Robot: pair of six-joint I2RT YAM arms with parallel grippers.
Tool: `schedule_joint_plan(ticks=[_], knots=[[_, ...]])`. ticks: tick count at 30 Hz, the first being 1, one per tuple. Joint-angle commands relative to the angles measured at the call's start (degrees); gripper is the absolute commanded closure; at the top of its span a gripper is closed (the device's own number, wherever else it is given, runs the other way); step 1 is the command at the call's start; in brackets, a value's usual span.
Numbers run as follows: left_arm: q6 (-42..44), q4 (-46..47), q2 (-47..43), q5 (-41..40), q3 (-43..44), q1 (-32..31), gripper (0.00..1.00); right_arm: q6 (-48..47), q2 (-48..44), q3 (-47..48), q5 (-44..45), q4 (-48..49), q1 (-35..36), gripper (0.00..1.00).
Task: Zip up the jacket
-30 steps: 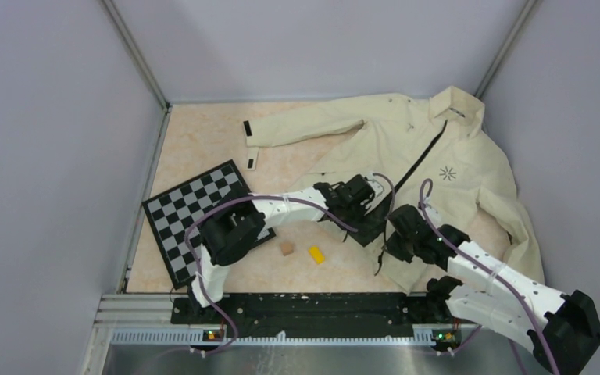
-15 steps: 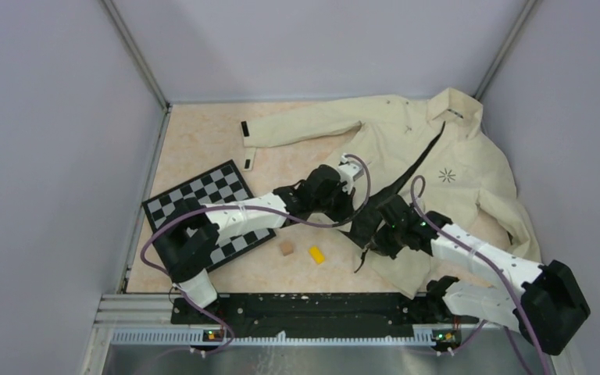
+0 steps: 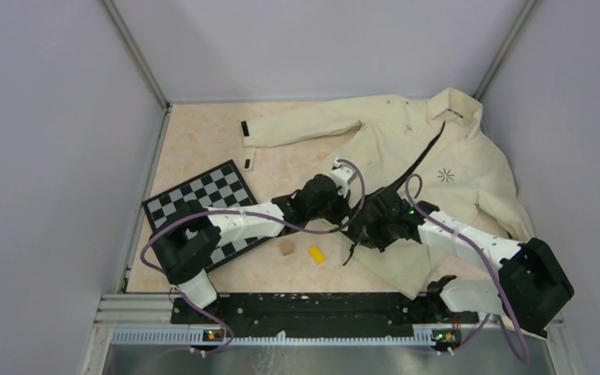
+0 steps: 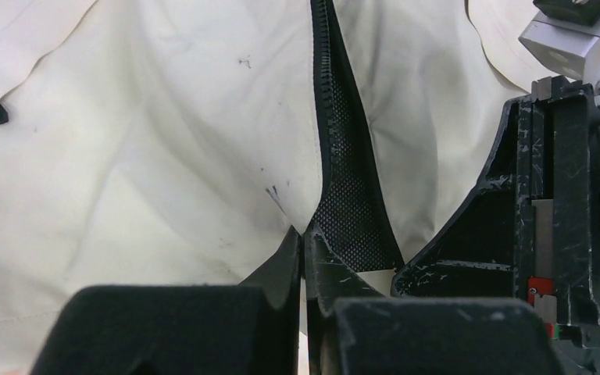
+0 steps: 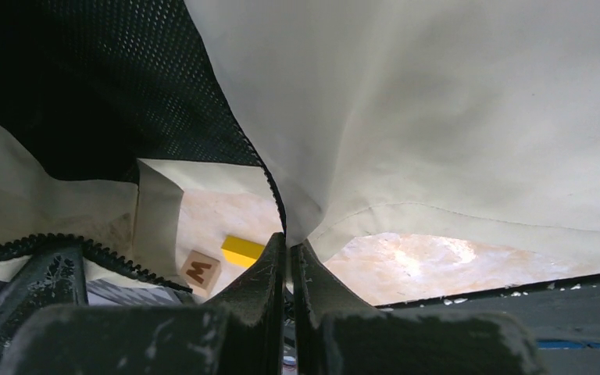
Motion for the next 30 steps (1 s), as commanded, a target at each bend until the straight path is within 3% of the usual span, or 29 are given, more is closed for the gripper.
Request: schedule_joint_plan(ticks=[1,9,30], knots=[[1.50,5.82,-2.93,-6.44,-0.60,-1.31,1.00,3.68,0.08,0.72,-2.49,-0.46,-1.33,1.00],[-0.12,8.59,-3.29,-7.71,-2.76,-2.07,1.00,3.12,2.68,1.82,-5.78,-0.49,-4.03,1.00],[0.24,9.86,-2.21,-7.40,-3.53,-3.15,1.00,1.58,8.16,8.77,-4.76,-2.01,-7.10,1.00]])
